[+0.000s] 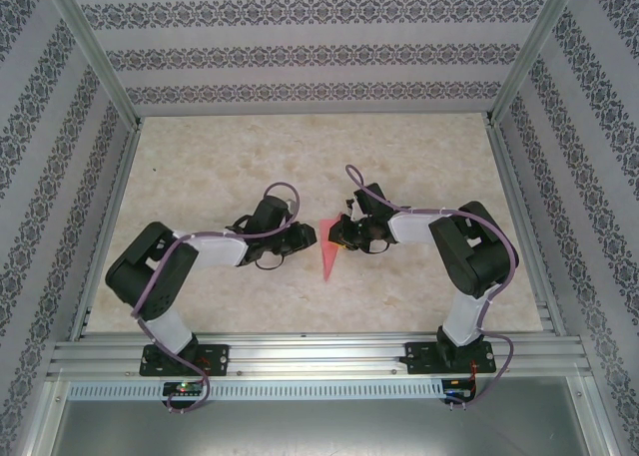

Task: Fold a paper plane with a square sheet of paper (fold left side to right side)
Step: Fold the wing for the fifth time at the center of the table.

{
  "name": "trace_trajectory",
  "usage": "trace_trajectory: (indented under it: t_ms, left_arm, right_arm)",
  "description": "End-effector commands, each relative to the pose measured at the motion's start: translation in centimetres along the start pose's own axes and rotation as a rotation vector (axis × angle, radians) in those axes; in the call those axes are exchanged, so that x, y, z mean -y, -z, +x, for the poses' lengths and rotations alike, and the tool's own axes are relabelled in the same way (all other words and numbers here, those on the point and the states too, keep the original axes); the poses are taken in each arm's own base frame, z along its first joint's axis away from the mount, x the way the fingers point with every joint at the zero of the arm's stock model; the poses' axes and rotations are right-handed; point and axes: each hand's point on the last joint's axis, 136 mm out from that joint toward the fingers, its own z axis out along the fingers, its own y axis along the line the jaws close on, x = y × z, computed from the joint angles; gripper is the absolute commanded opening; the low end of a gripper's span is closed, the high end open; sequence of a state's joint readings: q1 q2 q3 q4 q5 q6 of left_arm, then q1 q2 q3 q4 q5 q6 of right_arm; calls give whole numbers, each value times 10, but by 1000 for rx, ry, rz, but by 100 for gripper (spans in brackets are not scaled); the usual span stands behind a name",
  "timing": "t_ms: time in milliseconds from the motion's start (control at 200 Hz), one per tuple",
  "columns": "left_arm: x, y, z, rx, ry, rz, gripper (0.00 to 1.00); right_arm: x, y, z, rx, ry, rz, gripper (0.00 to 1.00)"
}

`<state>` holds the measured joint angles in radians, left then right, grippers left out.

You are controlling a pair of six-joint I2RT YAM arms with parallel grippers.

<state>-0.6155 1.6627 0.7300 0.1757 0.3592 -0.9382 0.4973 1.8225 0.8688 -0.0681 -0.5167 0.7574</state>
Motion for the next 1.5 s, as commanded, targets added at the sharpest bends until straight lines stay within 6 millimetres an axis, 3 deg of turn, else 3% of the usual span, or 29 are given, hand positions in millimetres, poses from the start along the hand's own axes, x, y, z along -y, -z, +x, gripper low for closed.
trace_trajectory:
  t_ms: [0,200,315,545,674,844,1114,1249,1499]
  left_arm:
    - [7,16,12,-12,-31,8,28]
    - [57,14,49,-76,-92,106,26]
    - [65,-1,64,-115,-86,116,25]
    - [46,-25,81,-158,-33,80,23]
    - [41,-28,84,-177,-38,52,23]
    - [18,-30,92,-202,-18,-34,22]
    - [-3,-35,104,-232,23,-76,21]
    - [-14,-35,110,-247,36,-111,19]
    - [-38,-30,126,-268,61,-186,16]
  right_arm:
    - [39,-9,13,-31,-30,144,18]
    - [37,-10,12,-28,-34,134,18]
    - [37,-9,12,-27,-33,134,17]
    - [37,-8,12,-28,-31,134,18]
    - [37,-8,12,-29,-29,141,18]
    - [38,-9,11,-31,-29,146,18]
    - [37,-8,10,-28,-21,145,18]
    - [33,-4,1,-3,-2,136,18]
    - [33,4,-32,55,28,146,17]
